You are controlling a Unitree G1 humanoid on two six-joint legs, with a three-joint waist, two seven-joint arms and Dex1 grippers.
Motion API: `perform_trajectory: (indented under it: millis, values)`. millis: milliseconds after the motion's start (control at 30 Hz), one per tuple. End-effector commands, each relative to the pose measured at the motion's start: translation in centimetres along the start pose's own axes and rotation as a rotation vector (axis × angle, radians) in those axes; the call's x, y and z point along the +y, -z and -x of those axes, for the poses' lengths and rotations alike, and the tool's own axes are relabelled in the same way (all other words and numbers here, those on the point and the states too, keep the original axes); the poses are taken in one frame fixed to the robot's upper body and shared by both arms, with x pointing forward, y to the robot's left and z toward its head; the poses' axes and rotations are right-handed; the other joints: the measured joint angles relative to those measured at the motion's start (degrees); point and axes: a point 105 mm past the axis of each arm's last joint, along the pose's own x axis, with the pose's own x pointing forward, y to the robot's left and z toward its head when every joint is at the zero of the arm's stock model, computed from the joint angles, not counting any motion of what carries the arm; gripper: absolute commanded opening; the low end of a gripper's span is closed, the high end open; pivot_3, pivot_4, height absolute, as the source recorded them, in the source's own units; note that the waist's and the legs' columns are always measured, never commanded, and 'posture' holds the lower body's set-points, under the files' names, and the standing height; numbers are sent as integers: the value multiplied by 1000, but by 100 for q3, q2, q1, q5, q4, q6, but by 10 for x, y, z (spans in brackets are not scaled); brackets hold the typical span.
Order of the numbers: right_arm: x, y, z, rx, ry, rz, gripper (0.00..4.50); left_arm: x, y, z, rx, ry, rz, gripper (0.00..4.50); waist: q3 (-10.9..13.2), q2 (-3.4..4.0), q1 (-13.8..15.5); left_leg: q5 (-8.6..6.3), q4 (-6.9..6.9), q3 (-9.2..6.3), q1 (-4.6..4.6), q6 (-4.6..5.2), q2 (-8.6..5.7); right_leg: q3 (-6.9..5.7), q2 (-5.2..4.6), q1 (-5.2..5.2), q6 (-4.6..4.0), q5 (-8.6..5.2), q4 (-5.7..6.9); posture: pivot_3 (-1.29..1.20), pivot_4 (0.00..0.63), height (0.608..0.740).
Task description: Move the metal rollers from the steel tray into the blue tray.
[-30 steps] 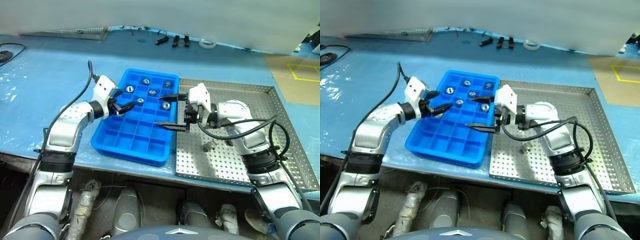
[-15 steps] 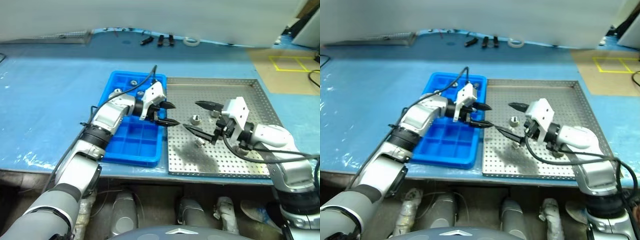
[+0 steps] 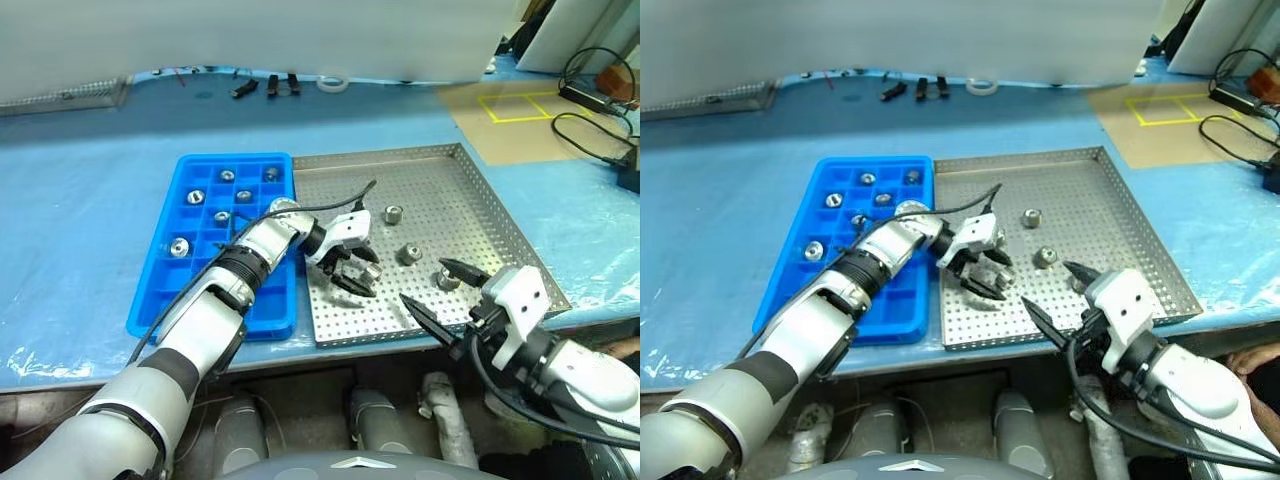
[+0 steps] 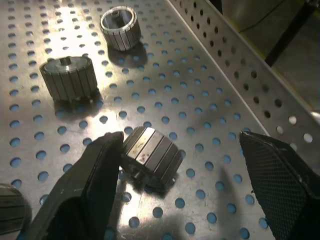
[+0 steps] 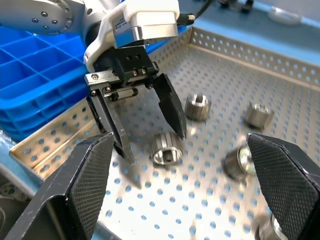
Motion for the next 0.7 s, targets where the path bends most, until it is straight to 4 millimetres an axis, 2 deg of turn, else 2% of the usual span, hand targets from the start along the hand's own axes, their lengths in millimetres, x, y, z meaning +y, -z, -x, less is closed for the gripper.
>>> perform_trajectory:
  millis: [33,333,567,700]
  values:
    - [2,-13,4,-46,31,41,4500,9,-7,-2,25,-40,-55,3864,0,0,-20,-1,2,0,-1,1,-2,0,-1,0,0,0,0,-597,150,740]
    - [-5,-14,4,-43,56,59,4500,10,0,-17,32,-75,-25,3864,0,0,-70,-8,7,1,-5,14,-6,-1,-8,4,1,-1,-6,-592,150,740]
    - [-5,-15,0,-45,42,62,4500,4,14,-13,63,-53,-20,3864,0,0,-115,-10,8,1,0,17,-6,-1,-8,11,0,-1,-7,-579,150,740]
    - [-8,-14,-2,-46,38,67,4500,6,17,-9,63,-72,-13,2958,0,0,-134,-10,9,0,2,17,-6,-1,-9,13,0,-1,-6,-556,150,740]
